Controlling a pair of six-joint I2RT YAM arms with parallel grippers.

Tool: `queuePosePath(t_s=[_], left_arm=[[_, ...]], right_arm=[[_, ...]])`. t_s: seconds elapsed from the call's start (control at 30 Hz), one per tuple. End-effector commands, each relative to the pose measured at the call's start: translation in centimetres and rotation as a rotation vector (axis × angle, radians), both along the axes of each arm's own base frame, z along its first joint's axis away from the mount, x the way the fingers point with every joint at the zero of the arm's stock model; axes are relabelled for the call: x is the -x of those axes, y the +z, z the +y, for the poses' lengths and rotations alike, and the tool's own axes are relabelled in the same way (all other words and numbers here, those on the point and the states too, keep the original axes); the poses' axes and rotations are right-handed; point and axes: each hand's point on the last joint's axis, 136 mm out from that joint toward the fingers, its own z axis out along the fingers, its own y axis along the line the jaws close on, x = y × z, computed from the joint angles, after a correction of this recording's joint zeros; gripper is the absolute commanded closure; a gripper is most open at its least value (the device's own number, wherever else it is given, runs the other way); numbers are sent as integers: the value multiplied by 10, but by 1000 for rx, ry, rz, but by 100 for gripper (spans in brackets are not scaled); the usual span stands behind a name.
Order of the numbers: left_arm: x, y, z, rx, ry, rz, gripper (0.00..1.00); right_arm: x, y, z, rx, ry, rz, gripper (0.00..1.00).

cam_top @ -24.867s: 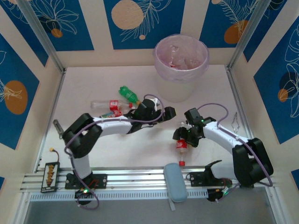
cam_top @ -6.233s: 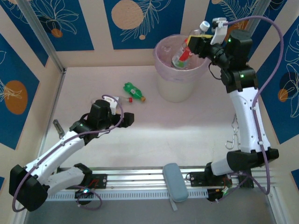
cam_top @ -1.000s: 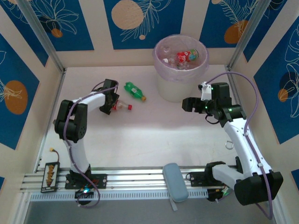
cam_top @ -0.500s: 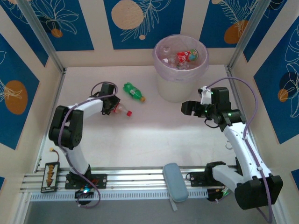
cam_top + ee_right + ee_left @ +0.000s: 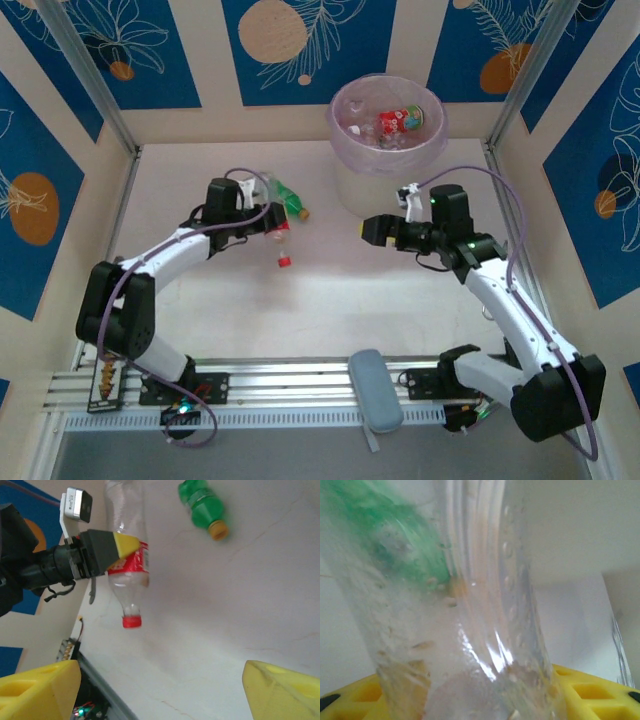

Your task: Put the plastic bottles in the bin

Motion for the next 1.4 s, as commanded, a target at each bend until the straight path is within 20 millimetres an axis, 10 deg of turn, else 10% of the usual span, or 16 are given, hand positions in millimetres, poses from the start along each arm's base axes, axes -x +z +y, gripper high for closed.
queuePosePath(t_s=[0.0,0.3,1.0,1.23,1.37], left_arm=[[39,37,-38,36,-299,-180,67],[80,60,-64,25,-511,-333,85],[115,86,-97,52,-659,-386,85],[112,87,-96,49,-629,-392,77],[114,90,-98,63,-633,-389,54]], right_arm=[[-6,30,25,-101,42,-41,16],[-31,37,56,-153,89,-41,16],[-56,41,113,-229,242,-145,29],[-56,39,109,-196,224,-155,45],[-55,39,108,-188,224,-161,45]])
